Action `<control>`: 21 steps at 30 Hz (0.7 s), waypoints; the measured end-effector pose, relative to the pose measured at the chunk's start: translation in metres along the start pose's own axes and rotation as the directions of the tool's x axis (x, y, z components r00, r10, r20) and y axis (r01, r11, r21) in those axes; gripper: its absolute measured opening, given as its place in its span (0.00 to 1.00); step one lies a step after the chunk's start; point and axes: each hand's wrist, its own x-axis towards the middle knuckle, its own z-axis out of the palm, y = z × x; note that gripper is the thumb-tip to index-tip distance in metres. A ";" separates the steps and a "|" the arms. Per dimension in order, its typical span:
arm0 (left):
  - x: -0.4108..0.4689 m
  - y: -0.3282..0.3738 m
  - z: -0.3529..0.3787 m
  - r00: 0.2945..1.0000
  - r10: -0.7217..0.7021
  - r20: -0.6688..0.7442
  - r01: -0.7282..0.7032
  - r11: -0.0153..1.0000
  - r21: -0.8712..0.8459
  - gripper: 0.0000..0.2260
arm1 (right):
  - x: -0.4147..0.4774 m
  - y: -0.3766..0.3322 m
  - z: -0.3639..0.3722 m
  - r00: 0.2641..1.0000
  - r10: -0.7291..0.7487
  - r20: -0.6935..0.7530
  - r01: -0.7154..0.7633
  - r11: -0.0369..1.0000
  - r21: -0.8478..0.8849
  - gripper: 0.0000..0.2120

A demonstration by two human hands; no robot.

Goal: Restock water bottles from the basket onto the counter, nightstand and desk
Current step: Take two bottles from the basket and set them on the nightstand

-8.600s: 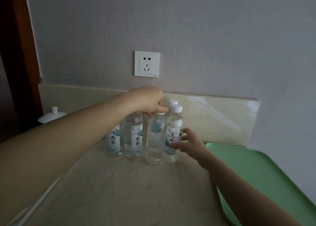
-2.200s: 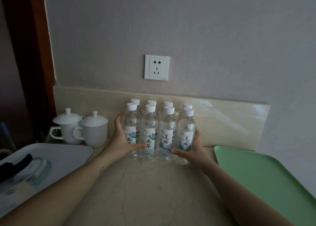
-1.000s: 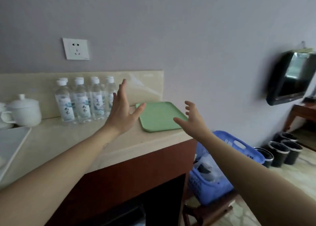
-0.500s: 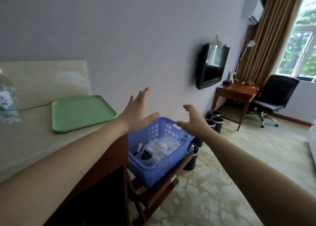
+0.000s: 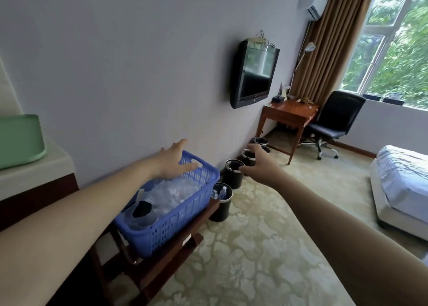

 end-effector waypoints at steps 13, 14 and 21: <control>0.111 -0.044 0.011 0.986 -0.134 0.100 0.137 0.990 -0.030 0.42 | 0.125 0.021 0.044 0.992 -0.060 0.111 0.059 0.998 0.006 0.36; 0.121 -0.051 0.008 0.980 -0.155 0.121 0.161 0.986 -0.041 0.43 | 0.140 0.019 0.049 0.990 -0.066 0.121 0.065 0.998 0.008 0.36; 0.181 -0.100 -0.012 0.970 -0.211 0.123 0.221 0.972 -0.080 0.42 | 0.238 0.002 0.085 0.963 -0.095 0.252 0.112 0.992 -0.055 0.37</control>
